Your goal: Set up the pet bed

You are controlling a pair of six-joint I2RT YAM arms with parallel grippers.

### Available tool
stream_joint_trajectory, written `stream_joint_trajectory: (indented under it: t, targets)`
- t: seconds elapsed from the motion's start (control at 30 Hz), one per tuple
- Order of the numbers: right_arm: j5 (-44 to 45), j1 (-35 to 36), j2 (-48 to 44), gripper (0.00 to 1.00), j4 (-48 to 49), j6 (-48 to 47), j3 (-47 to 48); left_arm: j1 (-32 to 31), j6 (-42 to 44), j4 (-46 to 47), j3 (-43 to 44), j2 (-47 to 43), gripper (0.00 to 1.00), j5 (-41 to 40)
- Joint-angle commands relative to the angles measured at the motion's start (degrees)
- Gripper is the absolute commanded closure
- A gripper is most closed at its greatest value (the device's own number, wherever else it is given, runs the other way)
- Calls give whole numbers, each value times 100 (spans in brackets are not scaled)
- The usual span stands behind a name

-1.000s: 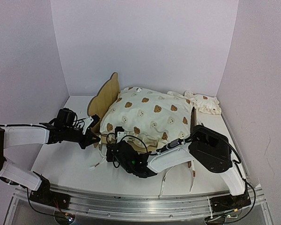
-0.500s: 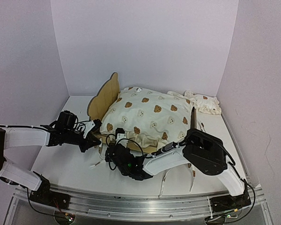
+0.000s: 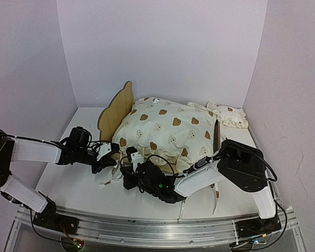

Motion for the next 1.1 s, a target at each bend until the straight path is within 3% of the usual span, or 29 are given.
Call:
stream_joint_trajectory:
  t: [0.0, 0.23, 0.43, 0.57, 0.7, 0.77, 0.87, 1.07]
  targets:
    - [-996, -66, -383, 100, 723, -281, -130, -63, 1046, 119, 198, 269, 100, 259]
    - [-1208, -224, -304, 98, 765, -86, -130, -198, 1867, 380, 337, 723, 100, 381]
    - [-1293, -269, -505, 83, 750, -132, -414, -202, 2265, 422, 436, 1005, 100, 633]
    - [-1544, -281, -857, 63, 463, -329, -672, -203, 2474, 414, 443, 1146, 100, 802]
    - [-1962, -281, -1355, 52, 104, -609, -1083, -202, 2655, 285, 440, 1204, 100, 812]
    - [-2012, -290, -1543, 55, -39, -688, -1275, -204, 2649, 276, 428, 1206, 100, 804]
    - [-1477, -300, -1609, 72, -387, -807, -1380, -203, 2604, 263, 426, 1170, 100, 806]
    - [-1150, -416, -918, 72, -451, -1203, -764, -202, 2594, 201, 455, 1083, 100, 926]
